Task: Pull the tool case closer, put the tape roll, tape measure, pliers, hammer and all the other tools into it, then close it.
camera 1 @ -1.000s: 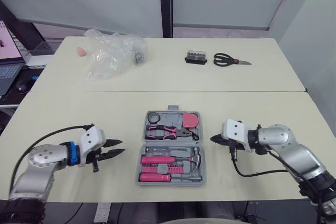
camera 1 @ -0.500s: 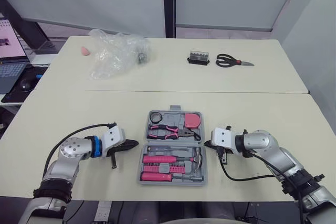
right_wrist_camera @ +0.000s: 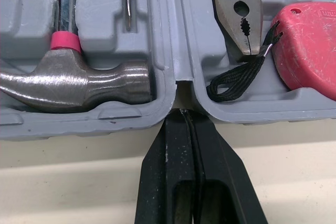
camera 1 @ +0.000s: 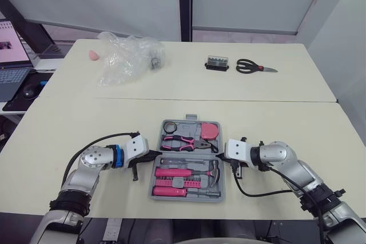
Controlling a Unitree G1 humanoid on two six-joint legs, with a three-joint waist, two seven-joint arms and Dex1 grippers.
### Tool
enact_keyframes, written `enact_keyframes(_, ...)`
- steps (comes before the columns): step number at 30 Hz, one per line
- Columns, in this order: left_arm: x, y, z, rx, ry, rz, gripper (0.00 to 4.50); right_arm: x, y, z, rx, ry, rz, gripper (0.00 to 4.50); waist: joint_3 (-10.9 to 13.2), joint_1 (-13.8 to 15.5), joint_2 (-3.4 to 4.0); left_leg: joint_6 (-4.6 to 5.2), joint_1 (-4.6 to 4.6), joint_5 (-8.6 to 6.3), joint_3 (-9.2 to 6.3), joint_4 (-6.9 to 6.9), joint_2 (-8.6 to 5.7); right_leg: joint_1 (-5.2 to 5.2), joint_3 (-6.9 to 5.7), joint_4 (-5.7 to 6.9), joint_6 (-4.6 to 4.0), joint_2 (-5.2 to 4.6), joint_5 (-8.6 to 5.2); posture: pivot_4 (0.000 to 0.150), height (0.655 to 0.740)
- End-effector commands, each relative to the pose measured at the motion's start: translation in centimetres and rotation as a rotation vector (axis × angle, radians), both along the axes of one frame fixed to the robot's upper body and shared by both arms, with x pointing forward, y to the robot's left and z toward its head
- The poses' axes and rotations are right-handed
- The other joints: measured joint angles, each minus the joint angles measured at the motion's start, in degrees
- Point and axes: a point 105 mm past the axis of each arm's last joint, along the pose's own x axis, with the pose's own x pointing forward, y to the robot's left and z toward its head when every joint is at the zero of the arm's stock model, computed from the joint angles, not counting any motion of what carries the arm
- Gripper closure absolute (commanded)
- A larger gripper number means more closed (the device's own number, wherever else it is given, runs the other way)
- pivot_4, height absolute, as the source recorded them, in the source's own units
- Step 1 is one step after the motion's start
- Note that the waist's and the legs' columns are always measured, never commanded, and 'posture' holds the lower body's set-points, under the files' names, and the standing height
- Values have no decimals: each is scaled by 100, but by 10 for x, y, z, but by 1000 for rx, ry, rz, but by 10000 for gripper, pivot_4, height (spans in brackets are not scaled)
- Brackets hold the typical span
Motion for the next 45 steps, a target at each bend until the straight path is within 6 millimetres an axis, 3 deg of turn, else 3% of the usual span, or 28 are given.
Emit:
enact_keyframes(1, -13, -21, 1, -25, 12, -88, 44832, -5, 16, 8, 36, -13, 54, 45000, 0, -4, 0, 0, 0, 0, 0, 0, 0, 0, 1, 0, 0, 0, 0, 1500, 7400)
enact_keyframes(6, -30, -20, -1, -12, 41, -99, 44832, -18, 18, 7, 39, 23, 75, 45000, 0, -4, 0, 0, -1, -1, 1, -2, 0, -1, 2, -2, 0, -1, 0, 1500, 7400)
enact_keyframes(17, -39, -15, -7, 7, 48, -56, 44832, -38, 18, 0, 23, 87, 84, 45000, 0, -4, 1, 0, 0, -1, 0, -3, 1, 0, 1, -3, 0, -1, -1, 1500, 7400)
enact_keyframes(45, -46, -12, -12, 26, 61, -56, 44832, -49, 18, -5, 3, 142, 74, 45000, -1, -5, 0, 1, 1, -1, 1, -3, 1, 0, 1, -4, 0, 0, -1, 1500, 7400)
